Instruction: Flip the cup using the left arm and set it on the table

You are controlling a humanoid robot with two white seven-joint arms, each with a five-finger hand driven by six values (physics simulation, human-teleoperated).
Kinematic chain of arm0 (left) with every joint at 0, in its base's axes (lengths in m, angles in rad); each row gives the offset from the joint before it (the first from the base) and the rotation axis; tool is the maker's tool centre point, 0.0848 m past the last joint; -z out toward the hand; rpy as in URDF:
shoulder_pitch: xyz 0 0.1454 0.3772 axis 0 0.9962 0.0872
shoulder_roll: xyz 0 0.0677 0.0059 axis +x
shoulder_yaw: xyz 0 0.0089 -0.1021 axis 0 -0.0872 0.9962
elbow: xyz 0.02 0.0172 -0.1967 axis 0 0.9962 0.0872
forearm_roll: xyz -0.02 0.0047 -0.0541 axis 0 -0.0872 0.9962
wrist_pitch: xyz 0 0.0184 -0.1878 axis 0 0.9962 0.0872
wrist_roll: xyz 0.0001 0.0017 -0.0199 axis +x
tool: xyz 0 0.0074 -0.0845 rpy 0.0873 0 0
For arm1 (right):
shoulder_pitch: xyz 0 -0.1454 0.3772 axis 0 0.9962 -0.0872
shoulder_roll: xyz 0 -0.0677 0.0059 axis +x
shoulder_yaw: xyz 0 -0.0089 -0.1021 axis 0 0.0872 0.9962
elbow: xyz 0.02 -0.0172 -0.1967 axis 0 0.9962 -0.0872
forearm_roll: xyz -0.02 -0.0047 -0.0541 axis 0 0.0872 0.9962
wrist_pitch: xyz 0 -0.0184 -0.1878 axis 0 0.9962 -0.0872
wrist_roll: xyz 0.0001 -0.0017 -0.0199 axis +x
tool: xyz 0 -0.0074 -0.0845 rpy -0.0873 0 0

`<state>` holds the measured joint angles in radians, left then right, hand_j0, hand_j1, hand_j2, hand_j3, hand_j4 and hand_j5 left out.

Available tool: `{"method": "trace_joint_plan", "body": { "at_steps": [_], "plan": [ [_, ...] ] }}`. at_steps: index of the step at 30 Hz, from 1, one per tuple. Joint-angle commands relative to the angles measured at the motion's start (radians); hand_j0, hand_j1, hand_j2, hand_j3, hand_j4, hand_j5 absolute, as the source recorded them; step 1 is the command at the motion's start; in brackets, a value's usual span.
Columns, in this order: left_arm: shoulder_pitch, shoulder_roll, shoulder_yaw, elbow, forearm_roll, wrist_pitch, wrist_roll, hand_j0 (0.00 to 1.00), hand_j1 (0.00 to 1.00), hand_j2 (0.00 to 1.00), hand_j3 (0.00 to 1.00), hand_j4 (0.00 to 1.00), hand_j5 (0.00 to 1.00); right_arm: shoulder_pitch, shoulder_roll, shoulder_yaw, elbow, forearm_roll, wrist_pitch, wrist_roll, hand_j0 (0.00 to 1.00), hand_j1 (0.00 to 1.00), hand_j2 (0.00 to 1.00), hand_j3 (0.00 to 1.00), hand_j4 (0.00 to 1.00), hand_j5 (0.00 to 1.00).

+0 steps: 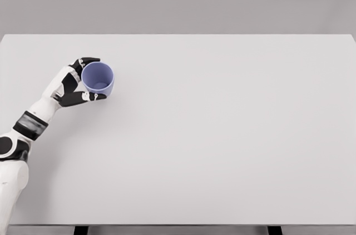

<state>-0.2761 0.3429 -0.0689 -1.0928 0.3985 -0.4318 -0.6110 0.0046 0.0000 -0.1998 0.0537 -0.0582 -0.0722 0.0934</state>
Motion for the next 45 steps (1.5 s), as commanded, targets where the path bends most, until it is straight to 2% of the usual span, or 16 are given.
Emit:
{"method": "trace_joint_plan", "body": {
  "at_steps": [1, 9, 17, 30, 32, 34, 41, 45],
  "plan": [
    [0.000, -0.002, 0.000, 0.007, 0.031, 0.002, 0.000, 0.66, 0.66, 0.66, 0.66, 0.66, 0.66, 0.000, 0.000, -0.001, 0.000, 0.000, 0.000, 0.000, 1.00, 1.00, 1.00, 1.00, 1.00, 1.00],
    [0.011, -0.002, -0.002, 0.014, 0.109, 0.007, 0.000, 0.66, 0.66, 0.66, 0.66, 0.66, 0.66, 0.000, 0.000, 0.000, 0.000, 0.000, 0.000, 0.000, 1.00, 1.00, 1.00, 1.00, 1.00, 1.00],
    [0.015, -0.002, -0.008, 0.014, 0.111, 0.025, 0.000, 0.67, 0.67, 0.67, 0.67, 0.67, 0.67, 0.000, 0.000, 0.000, 0.000, 0.000, -0.001, 0.000, 1.00, 1.00, 1.00, 1.00, 1.00, 1.00],
    [0.023, 0.001, -0.009, 0.011, 0.160, 0.088, 0.000, 0.68, 0.68, 0.68, 0.68, 0.68, 0.68, 0.000, 0.000, -0.001, 0.000, 0.000, 0.000, 0.000, 1.00, 1.00, 1.00, 1.00, 1.00, 1.00],
    [0.023, 0.001, -0.011, 0.011, 0.158, 0.088, 0.000, 0.71, 0.71, 0.71, 0.71, 0.71, 0.71, 0.000, 0.000, 0.000, 0.000, 0.000, 0.000, 0.000, 1.00, 1.00, 1.00, 1.00, 1.00, 1.00],
    [0.023, 0.001, -0.011, 0.011, 0.154, 0.088, 0.000, 0.78, 0.78, 0.78, 0.78, 0.78, 0.78, 0.000, 0.000, 0.000, 0.000, 0.000, 0.000, 0.000, 1.00, 1.00, 1.00, 1.00, 1.00, 1.00],
    [0.025, 0.001, -0.011, 0.007, 0.143, 0.088, 0.000, 0.94, 0.94, 0.94, 0.94, 0.94, 0.94, 0.000, 0.000, 0.000, 0.000, 0.000, 0.000, 0.000, 1.00, 1.00, 1.00, 1.00, 1.00, 1.00],
    [0.025, 0.002, -0.009, 0.007, 0.143, 0.088, 0.000, 0.97, 0.97, 0.97, 0.97, 0.97, 0.97, 0.000, 0.000, -0.001, 0.000, 0.000, 0.000, 0.000, 1.00, 1.00, 1.00, 1.00, 1.00, 1.00]
  ]
}}
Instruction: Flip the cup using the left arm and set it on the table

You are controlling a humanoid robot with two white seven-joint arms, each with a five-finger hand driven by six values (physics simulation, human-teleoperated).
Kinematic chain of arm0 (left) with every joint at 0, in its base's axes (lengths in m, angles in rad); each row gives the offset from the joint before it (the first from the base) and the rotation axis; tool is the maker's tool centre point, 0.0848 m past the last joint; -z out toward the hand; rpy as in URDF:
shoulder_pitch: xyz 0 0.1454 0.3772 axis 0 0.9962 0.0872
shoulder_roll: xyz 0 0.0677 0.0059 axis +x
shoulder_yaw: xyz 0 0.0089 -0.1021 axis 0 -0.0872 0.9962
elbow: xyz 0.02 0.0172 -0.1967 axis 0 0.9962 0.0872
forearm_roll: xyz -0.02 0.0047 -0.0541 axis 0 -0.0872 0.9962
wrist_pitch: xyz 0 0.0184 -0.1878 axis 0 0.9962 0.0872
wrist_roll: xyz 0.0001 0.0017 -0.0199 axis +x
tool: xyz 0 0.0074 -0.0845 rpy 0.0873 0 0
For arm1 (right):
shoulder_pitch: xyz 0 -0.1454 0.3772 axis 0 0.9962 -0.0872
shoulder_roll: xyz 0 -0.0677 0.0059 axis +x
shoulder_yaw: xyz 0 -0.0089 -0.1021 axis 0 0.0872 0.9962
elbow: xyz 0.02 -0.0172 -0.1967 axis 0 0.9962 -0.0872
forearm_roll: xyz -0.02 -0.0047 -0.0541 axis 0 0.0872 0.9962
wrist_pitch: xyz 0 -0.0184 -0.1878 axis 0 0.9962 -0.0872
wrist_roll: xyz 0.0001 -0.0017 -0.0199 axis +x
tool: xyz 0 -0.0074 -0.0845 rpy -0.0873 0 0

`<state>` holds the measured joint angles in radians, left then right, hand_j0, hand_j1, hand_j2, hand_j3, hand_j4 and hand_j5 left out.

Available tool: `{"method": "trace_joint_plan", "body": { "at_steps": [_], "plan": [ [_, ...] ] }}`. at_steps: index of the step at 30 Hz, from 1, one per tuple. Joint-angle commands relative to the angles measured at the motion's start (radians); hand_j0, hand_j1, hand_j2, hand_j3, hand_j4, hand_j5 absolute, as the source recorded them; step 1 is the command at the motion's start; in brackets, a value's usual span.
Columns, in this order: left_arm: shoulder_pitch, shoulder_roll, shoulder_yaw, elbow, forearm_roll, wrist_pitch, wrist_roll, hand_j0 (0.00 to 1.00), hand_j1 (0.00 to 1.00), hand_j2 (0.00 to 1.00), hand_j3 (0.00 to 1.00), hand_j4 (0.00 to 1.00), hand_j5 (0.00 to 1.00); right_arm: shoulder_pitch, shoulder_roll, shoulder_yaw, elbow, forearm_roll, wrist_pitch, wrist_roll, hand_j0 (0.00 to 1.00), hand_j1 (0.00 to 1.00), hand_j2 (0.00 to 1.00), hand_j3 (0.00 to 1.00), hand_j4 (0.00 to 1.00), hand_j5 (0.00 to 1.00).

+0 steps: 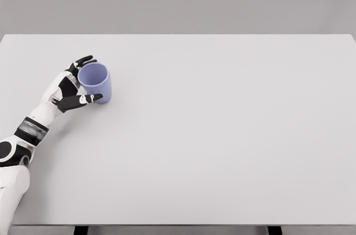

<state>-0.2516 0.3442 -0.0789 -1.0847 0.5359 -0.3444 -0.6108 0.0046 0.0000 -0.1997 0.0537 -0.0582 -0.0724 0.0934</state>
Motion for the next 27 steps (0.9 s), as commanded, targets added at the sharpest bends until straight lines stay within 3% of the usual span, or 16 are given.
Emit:
{"method": "trace_joint_plan", "body": {
  "at_steps": [1, 27],
  "plan": [
    [0.000, 0.001, 0.001, -0.003, 0.006, -0.001, 0.000, 0.97, 0.97, 0.97, 0.97, 0.97, 0.97, 0.000, 0.000, -0.001, 0.000, 0.000, 0.000, 0.000, 1.00, 1.00, 1.00, 1.00, 1.00, 1.00],
    [0.000, 0.012, 0.011, -0.011, 0.010, -0.001, 0.000, 0.99, 0.99, 0.99, 0.99, 0.99, 0.99, 0.000, 0.000, -0.001, 0.000, 0.000, 0.000, 0.000, 1.00, 1.00, 1.00, 1.00, 1.00, 1.00]
  ]
}}
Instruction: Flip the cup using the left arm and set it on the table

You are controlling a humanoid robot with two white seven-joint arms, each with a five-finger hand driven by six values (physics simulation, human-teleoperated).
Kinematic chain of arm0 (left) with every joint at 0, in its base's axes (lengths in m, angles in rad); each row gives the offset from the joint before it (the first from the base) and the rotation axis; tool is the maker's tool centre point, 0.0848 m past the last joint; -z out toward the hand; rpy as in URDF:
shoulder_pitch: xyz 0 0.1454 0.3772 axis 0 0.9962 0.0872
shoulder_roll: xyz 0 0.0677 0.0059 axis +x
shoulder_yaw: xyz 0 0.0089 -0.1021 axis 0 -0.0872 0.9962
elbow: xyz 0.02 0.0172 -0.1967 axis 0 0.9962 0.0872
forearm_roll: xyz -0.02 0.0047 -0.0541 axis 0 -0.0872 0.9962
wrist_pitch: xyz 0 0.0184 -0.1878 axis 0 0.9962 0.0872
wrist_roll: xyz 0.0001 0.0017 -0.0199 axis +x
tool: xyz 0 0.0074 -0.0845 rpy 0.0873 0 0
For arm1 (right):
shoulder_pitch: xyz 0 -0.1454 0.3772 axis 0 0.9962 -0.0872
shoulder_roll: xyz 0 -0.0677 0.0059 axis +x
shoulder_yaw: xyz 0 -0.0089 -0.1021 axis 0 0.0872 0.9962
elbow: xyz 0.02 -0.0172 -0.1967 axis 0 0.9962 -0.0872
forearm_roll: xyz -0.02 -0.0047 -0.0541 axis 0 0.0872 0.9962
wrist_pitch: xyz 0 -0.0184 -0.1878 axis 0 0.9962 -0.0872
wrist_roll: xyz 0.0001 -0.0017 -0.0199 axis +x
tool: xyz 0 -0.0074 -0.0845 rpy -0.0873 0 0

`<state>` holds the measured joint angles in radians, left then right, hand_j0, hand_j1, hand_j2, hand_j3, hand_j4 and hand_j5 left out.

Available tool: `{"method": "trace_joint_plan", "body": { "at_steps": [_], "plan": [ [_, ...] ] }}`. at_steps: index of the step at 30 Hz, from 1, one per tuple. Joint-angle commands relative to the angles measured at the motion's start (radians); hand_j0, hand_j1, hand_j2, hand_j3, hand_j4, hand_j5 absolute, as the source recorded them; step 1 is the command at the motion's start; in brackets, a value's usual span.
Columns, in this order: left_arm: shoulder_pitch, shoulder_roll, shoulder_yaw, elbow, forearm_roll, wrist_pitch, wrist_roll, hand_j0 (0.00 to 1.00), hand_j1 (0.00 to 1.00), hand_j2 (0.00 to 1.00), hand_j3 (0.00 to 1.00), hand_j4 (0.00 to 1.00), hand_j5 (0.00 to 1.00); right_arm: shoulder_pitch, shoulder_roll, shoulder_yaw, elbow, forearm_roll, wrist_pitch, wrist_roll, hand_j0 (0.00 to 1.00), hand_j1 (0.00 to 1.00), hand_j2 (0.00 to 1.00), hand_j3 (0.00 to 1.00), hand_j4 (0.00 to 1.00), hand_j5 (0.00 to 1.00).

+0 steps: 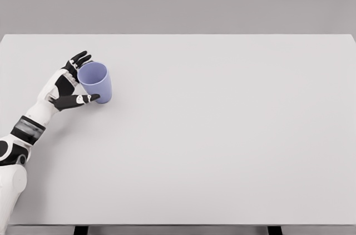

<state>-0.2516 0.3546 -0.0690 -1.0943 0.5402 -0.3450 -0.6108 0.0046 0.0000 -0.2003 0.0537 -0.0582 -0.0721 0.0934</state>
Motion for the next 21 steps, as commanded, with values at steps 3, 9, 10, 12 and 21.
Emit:
{"method": "trace_joint_plan", "body": {
  "at_steps": [3, 9, 10, 12, 21],
  "plan": [
    [0.000, 0.004, 0.001, -0.001, 0.010, 0.000, 0.000, 0.99, 0.99, 0.99, 0.99, 0.99, 0.99, 0.000, 0.000, 0.001, 0.000, 0.000, 0.000, 0.000, 1.00, 1.00, 1.00, 1.00, 1.00, 1.00],
    [0.009, 0.046, 0.003, -0.010, 0.021, 0.001, 0.000, 0.99, 0.99, 0.99, 0.99, 0.99, 0.99, 0.000, 0.000, 0.001, 0.000, 0.000, 0.000, 0.000, 1.00, 1.00, 1.00, 1.00, 1.00, 1.00],
    [0.011, 0.053, 0.003, -0.019, 0.021, 0.001, 0.000, 1.00, 1.00, 1.00, 1.00, 1.00, 1.00, 0.000, 0.000, 0.001, 0.000, 0.000, 0.000, 0.000, 1.00, 1.00, 1.00, 1.00, 1.00, 1.00],
    [0.011, 0.081, 0.003, -0.026, 0.034, 0.001, 0.000, 1.00, 1.00, 1.00, 1.00, 1.00, 1.00, 0.000, 0.000, 0.001, 0.000, 0.000, 0.000, 0.000, 1.00, 1.00, 1.00, 1.00, 1.00, 1.00],
    [0.014, 0.257, -0.008, -0.113, 0.044, 0.012, 0.000, 1.00, 1.00, 1.00, 1.00, 1.00, 1.00, 0.000, 0.000, 0.001, 0.000, 0.000, 0.000, 0.000, 1.00, 1.00, 1.00, 1.00, 1.00, 1.00]
  ]
}}
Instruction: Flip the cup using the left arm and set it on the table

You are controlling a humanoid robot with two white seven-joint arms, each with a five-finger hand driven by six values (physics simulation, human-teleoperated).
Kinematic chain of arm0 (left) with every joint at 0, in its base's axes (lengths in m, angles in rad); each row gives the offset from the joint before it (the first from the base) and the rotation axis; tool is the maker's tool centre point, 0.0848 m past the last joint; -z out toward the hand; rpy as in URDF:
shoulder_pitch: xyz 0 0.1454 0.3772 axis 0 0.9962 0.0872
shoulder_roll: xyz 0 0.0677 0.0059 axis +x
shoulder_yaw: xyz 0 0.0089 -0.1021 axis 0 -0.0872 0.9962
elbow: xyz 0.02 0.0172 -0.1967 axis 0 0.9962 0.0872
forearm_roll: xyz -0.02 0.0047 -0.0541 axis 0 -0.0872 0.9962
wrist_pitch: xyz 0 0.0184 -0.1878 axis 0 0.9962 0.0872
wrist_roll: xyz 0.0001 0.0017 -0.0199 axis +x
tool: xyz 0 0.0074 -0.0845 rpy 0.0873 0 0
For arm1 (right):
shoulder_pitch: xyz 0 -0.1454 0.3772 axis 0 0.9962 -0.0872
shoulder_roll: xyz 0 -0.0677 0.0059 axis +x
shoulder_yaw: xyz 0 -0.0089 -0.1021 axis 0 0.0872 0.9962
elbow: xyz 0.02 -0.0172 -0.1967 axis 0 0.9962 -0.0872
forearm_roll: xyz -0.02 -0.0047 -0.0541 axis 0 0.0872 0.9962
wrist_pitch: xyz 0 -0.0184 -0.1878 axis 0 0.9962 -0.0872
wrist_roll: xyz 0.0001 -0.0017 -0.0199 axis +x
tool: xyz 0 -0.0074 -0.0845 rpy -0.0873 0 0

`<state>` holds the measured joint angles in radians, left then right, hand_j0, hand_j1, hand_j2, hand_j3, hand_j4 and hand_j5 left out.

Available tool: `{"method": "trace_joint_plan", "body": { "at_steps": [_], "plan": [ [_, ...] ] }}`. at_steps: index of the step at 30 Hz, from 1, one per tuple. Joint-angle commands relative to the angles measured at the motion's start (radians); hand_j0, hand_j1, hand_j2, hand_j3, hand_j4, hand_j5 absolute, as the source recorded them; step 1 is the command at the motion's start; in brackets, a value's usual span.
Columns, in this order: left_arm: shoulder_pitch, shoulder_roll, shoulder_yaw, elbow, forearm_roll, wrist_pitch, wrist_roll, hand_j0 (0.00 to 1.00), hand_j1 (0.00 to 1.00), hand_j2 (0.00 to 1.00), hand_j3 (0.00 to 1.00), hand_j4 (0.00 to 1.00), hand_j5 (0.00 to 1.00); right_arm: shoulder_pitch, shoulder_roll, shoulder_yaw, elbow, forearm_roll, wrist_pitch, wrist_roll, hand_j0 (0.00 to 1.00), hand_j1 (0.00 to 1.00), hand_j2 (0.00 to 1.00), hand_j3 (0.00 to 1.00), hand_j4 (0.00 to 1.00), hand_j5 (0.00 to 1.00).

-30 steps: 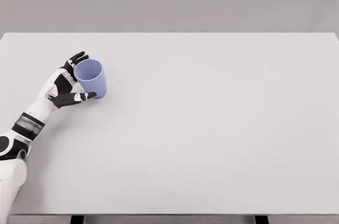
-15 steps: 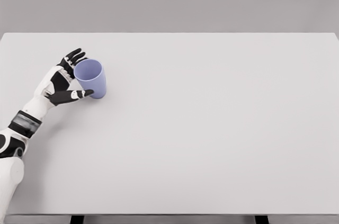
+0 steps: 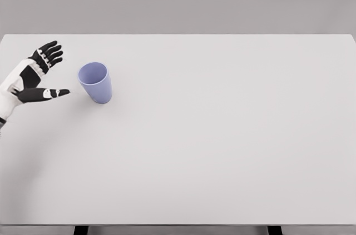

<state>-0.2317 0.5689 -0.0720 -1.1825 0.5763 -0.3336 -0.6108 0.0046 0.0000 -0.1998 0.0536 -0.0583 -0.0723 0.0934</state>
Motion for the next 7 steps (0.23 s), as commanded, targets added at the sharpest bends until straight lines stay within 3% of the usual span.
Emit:
{"method": "trace_joint_plan", "body": {
  "at_steps": [1, 3, 7],
  "plan": [
    [0.000, 0.068, -0.006, -0.034, 0.005, 0.001, 0.000, 1.00, 1.00, 1.00, 1.00, 1.00, 1.00, 0.000, 0.000, 0.000, 0.000, 0.000, 0.000, 0.000, 1.00, 1.00, 1.00, 1.00, 1.00, 1.00],
    [0.009, 0.132, -0.008, -0.071, 0.001, 0.001, 0.000, 1.00, 1.00, 1.00, 1.00, 1.00, 1.00, 0.000, 0.000, -0.001, 0.000, 0.000, 0.000, 0.000, 1.00, 1.00, 1.00, 1.00, 1.00, 1.00],
    [0.011, 0.161, -0.025, -0.120, 0.002, 0.002, 0.000, 1.00, 1.00, 1.00, 1.00, 1.00, 1.00, 0.000, 0.000, -0.001, 0.000, 0.000, 0.000, 0.000, 1.00, 1.00, 1.00, 1.00, 1.00, 1.00]
  ]
}}
